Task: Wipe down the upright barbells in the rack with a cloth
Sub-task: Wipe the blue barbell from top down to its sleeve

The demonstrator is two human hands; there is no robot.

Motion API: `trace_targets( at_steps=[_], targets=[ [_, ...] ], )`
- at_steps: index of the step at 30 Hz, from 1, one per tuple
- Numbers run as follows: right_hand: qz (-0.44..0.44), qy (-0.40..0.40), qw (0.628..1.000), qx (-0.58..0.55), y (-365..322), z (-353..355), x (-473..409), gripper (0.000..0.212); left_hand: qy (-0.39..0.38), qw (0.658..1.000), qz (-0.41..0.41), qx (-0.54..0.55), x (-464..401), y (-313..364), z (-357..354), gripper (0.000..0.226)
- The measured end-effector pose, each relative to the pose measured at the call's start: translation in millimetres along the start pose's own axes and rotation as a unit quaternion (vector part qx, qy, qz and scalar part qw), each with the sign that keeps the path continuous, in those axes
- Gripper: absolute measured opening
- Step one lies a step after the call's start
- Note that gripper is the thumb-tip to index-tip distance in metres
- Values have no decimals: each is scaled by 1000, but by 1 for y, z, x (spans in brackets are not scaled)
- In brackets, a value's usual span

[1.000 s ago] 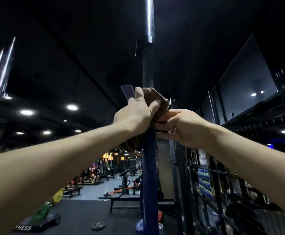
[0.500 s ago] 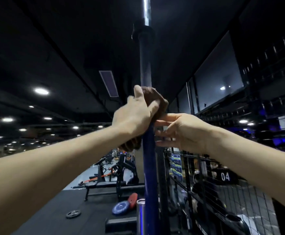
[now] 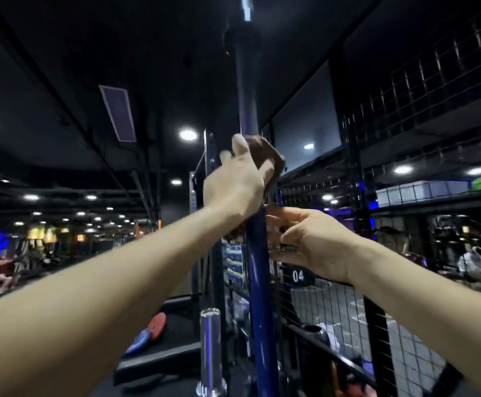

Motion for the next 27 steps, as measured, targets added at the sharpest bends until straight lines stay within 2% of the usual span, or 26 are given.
trace_targets(
  at_steps=[4, 10, 15, 20, 27],
  targets=[
    [-43, 26, 999, 4, 21, -6, 22, 59, -54, 998, -9, 23, 39, -12, -17, 62],
    [-54, 20, 998, 28, 20, -7, 21, 58, -14, 998, 31, 49, -28, 6, 13, 58],
    [-51, 33, 998, 25, 26, -1, 19, 56, -14, 998, 2, 62, 11, -6, -8, 57],
    [-46, 44, 998, 20, 21, -4, 27, 37, -85, 995, 13, 57, 53, -18, -25, 63],
    [-27, 109, 994, 11, 31, 2, 21, 17, -46, 992, 45, 105, 3, -14, -10, 61]
  ],
)
Point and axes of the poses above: each hand's wrist, its own x-axis away from the middle knuckle, its own z-axis out of the back of the hand, y = z × x, the point moved 9 cm from there along -x, towards the middle knuckle, and after that the axes turned 7 degrees about x, right-handed, at the moved point
